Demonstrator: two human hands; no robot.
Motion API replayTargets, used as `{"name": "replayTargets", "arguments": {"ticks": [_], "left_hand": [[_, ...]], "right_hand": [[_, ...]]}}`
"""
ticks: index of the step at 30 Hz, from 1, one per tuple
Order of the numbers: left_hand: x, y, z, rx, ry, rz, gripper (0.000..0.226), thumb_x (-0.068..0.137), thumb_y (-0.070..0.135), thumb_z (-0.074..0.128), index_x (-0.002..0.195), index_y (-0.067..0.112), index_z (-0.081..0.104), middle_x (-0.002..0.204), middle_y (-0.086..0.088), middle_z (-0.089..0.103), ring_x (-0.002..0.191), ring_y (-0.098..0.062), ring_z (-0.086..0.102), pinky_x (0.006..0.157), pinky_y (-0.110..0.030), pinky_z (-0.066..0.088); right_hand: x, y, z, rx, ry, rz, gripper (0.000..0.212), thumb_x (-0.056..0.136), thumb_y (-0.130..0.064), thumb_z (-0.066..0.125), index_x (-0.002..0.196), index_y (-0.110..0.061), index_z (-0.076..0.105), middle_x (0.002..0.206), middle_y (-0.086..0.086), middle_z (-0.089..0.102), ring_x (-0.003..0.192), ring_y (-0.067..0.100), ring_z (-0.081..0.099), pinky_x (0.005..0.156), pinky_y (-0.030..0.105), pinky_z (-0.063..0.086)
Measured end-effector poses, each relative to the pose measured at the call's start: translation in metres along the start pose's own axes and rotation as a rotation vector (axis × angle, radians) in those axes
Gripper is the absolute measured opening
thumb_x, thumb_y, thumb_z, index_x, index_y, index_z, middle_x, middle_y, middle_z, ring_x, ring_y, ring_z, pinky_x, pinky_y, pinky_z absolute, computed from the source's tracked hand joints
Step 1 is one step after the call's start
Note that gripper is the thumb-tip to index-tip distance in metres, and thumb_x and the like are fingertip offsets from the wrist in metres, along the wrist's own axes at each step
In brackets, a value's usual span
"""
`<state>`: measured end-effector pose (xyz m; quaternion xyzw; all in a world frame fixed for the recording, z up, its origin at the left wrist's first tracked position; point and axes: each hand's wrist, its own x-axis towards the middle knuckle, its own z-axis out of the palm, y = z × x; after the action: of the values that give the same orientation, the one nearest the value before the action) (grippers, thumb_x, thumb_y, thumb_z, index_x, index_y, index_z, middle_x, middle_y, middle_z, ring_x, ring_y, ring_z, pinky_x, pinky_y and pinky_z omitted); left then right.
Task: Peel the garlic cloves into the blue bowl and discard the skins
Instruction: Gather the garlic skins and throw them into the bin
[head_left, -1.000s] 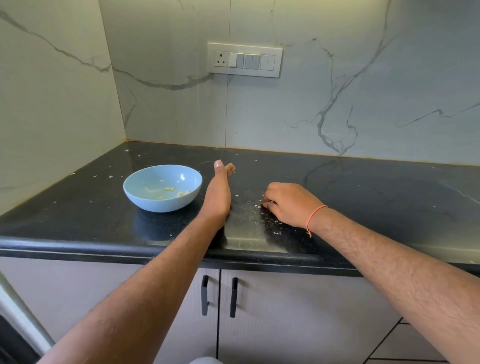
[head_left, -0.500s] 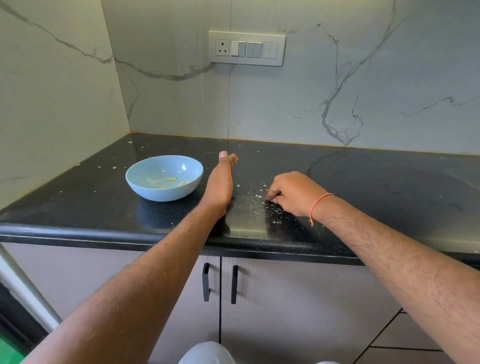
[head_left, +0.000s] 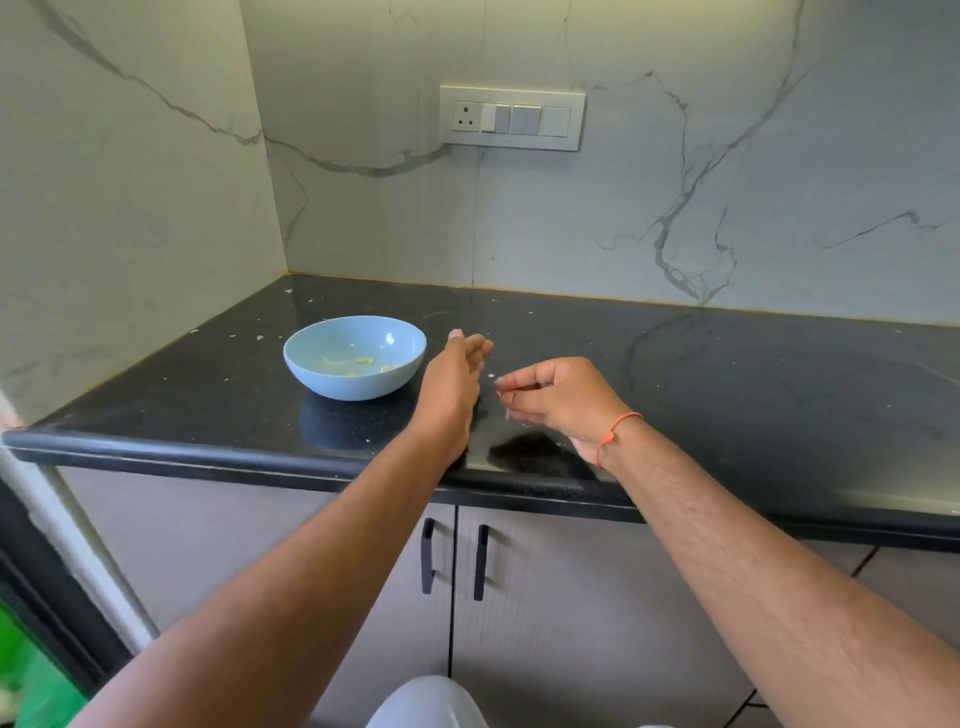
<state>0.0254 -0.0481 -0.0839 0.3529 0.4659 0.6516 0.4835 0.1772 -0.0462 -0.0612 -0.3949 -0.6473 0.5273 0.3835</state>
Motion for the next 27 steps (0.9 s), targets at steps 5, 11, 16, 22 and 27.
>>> {"name": "replayTargets", "arguments": {"ticks": [5,11,16,22,27], "left_hand": [[-0.055,0.013,-0.017,-0.419,0.088,-0.042,0.062,0.113,0.050,0.024,0.134,0.009,0.065,0.129,-0.006,0.074,0.124,-0.022,0.067,0.113,-0.040,0.048],[-0.130,0.016,-0.104,-0.618,0.360,0.110,0.067,0.113,0.052,0.020,0.121,0.012,0.073,0.117,-0.007,0.079,0.116,-0.023,0.072,0.106,-0.037,0.053],[-0.182,-0.033,-0.201,-0.767,0.673,0.082,0.057,0.113,0.045,0.028,0.095,0.009,0.068,0.079,-0.006,0.071,0.083,-0.022,0.071,0.082,-0.032,0.058],[-0.236,-0.125,-0.300,-0.909,1.071,-0.087,0.037,0.108,0.027,0.039,0.075,0.016,0.053,0.068,-0.002,0.054,0.061,-0.017,0.058,0.064,-0.026,0.051],[-0.274,-0.201,-0.361,-0.906,1.290,-0.272,0.036,0.108,0.026,0.040,0.074,0.020,0.052,0.074,0.002,0.055,0.060,-0.010,0.053,0.055,-0.019,0.044]], "right_hand": [[-0.014,-0.013,0.070,0.355,-0.085,0.075,0.017,0.092,0.011,0.067,0.106,0.004,0.075,0.095,0.014,0.077,0.083,0.019,0.076,0.079,0.026,0.064],[-0.053,-0.002,0.175,0.352,-0.273,0.085,0.018,0.090,0.009,0.070,0.098,-0.003,0.079,0.096,0.011,0.079,0.092,0.023,0.077,0.085,0.029,0.062],[-0.093,0.058,0.272,0.352,-0.403,0.284,0.017,0.088,0.013,0.070,0.093,-0.001,0.077,0.089,0.009,0.077,0.080,0.015,0.075,0.075,0.021,0.060],[-0.138,0.167,0.373,0.293,-0.487,0.622,0.015,0.088,0.017,0.068,0.090,0.003,0.073,0.090,0.012,0.075,0.079,0.017,0.074,0.077,0.025,0.064],[-0.167,0.250,0.433,0.037,-0.574,0.775,0.027,0.091,0.016,0.065,0.077,-0.006,0.070,0.079,0.007,0.068,0.071,0.013,0.063,0.062,0.017,0.057]]}}
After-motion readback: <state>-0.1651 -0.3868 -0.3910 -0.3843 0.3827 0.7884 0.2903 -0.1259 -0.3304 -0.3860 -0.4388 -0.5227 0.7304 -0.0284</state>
